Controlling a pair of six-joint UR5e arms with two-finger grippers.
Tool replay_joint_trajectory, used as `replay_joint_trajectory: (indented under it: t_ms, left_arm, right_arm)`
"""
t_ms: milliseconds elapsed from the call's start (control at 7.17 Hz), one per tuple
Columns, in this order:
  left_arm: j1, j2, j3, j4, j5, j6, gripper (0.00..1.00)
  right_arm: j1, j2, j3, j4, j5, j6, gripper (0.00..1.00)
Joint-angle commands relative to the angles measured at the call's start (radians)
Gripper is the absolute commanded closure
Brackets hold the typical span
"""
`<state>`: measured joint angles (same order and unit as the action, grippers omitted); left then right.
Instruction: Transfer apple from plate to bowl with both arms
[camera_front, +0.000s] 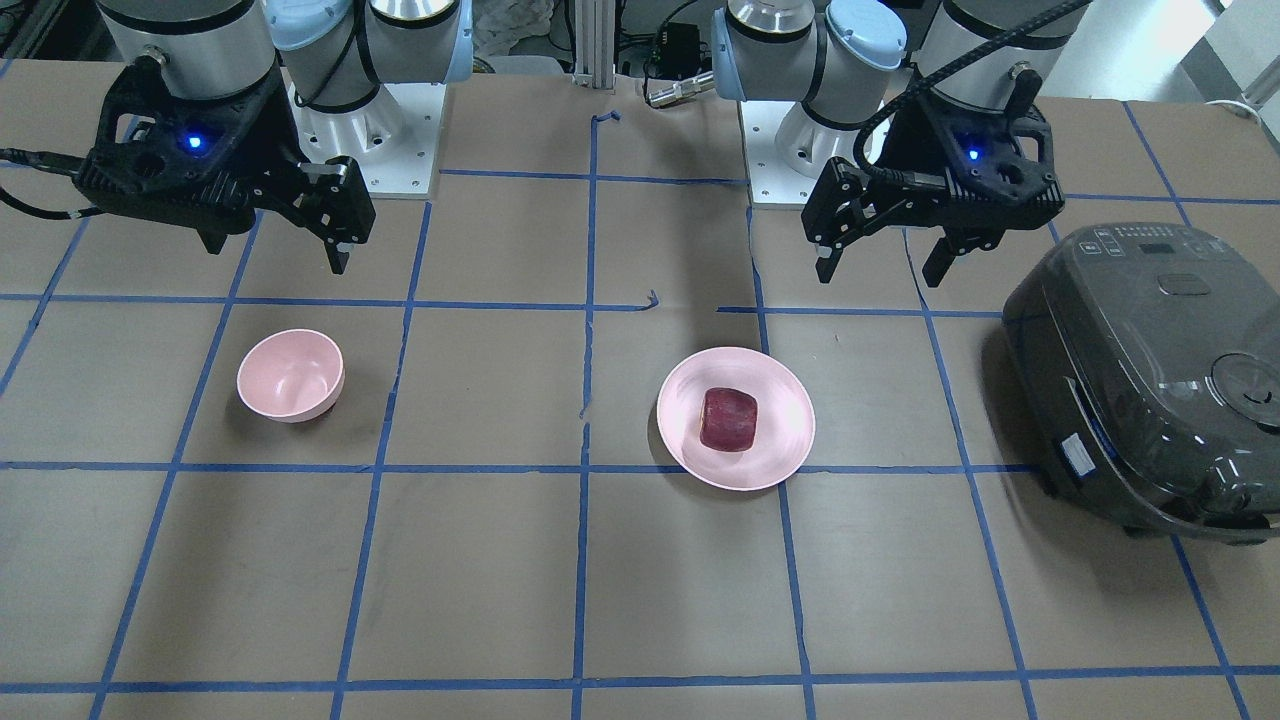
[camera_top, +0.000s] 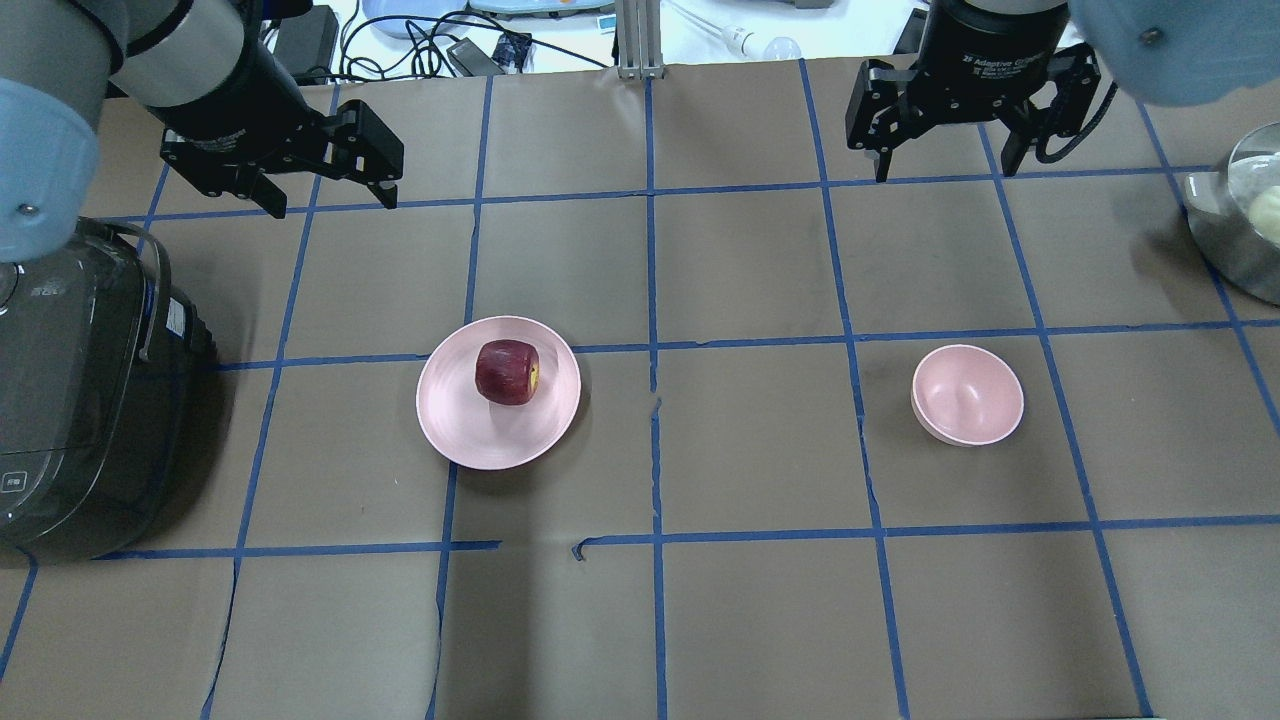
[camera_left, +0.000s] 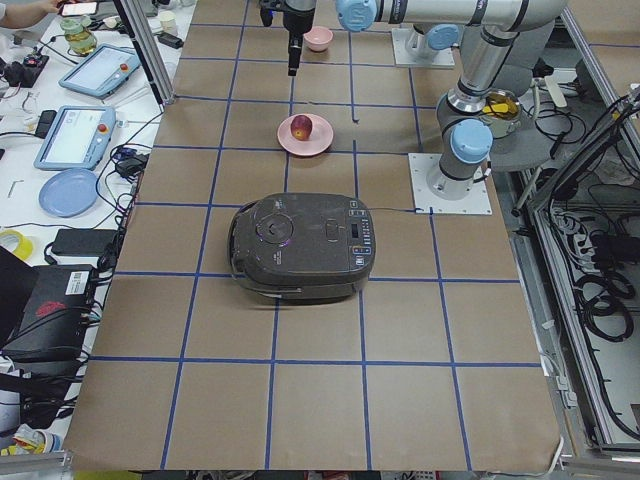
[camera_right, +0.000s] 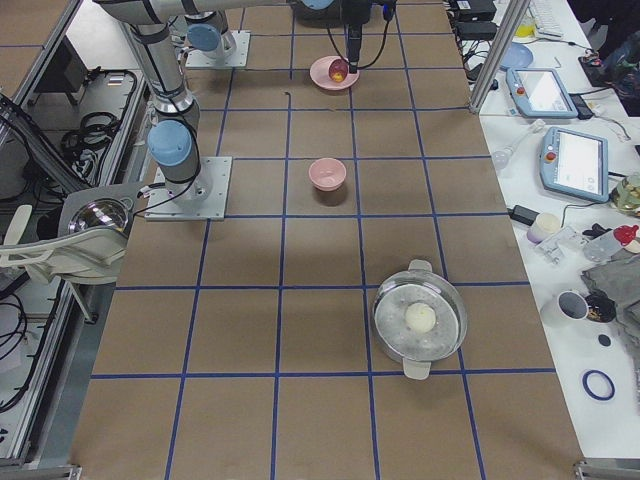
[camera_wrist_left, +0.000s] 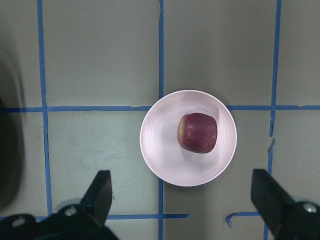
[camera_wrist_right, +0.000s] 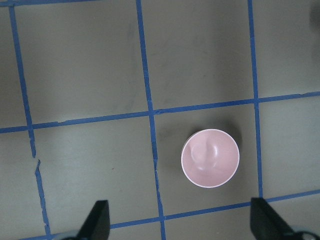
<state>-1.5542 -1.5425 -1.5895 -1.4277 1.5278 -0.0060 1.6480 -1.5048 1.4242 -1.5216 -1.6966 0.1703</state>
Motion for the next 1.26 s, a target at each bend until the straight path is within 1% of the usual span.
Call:
replay_joint_trajectory:
  t_ms: [0,837,1116]
  left_arm:
    - [-0.001,0.004,0.002,0.001,0.002,0.000,0.00]
    - [0.013,-0.002,0.006,0.012,-0.005,-0.002,0.00]
    - [0.014,0.005,0.010,0.001,0.030,0.000,0.00]
  right_arm:
    - [0.000,0.000,0.001,0.000,0.000,0.000,0.00]
    - [-0.002,0.002,-0.004,0.000,0.000,0.000,0.00]
    - [-0.002,0.000,-0.004,0.000,0.000,0.000,0.00]
